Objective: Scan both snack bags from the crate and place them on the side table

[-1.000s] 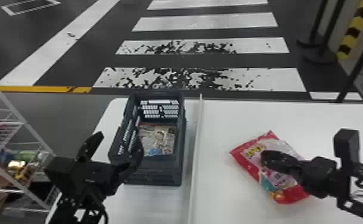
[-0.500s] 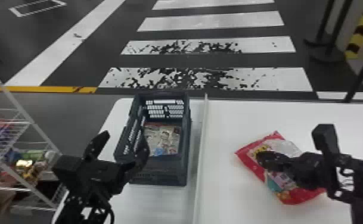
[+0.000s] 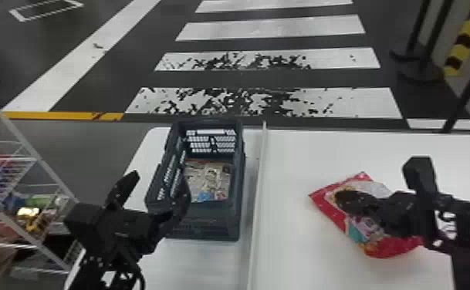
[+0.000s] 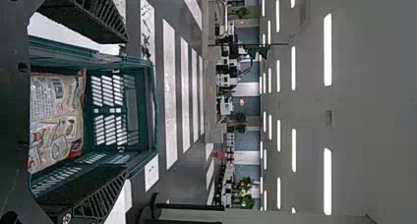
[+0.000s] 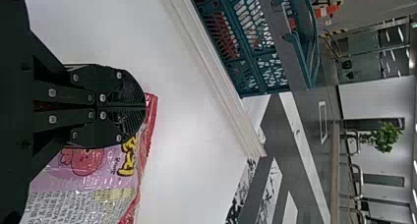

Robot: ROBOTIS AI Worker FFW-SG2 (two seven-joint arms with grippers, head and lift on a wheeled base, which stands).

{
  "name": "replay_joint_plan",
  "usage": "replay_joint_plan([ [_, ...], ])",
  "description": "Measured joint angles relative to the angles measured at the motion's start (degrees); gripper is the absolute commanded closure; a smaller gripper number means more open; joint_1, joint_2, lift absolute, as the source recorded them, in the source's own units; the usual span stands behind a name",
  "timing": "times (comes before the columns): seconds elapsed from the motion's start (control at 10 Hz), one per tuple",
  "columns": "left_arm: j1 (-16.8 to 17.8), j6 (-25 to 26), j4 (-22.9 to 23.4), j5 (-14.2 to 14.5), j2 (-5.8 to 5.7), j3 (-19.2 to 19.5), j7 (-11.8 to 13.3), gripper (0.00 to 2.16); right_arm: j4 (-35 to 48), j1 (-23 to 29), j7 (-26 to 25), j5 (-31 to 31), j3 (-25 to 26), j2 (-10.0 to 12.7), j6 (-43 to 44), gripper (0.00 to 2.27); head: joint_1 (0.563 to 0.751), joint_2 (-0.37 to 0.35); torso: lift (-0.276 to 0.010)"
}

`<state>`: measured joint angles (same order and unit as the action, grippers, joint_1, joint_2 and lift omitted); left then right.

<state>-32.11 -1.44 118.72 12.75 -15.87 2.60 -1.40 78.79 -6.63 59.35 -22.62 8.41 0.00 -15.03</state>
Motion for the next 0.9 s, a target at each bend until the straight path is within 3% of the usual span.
replay_joint_plan([
  [0.9, 0.12, 0.0, -0.12, -0.03, 0.09, -0.31, 0.03, 0.07, -5.42, -1.84, -1.17, -2.34, 8.54, -0.83, 6.61, 2.25, 0.695, 0.066, -0.098],
])
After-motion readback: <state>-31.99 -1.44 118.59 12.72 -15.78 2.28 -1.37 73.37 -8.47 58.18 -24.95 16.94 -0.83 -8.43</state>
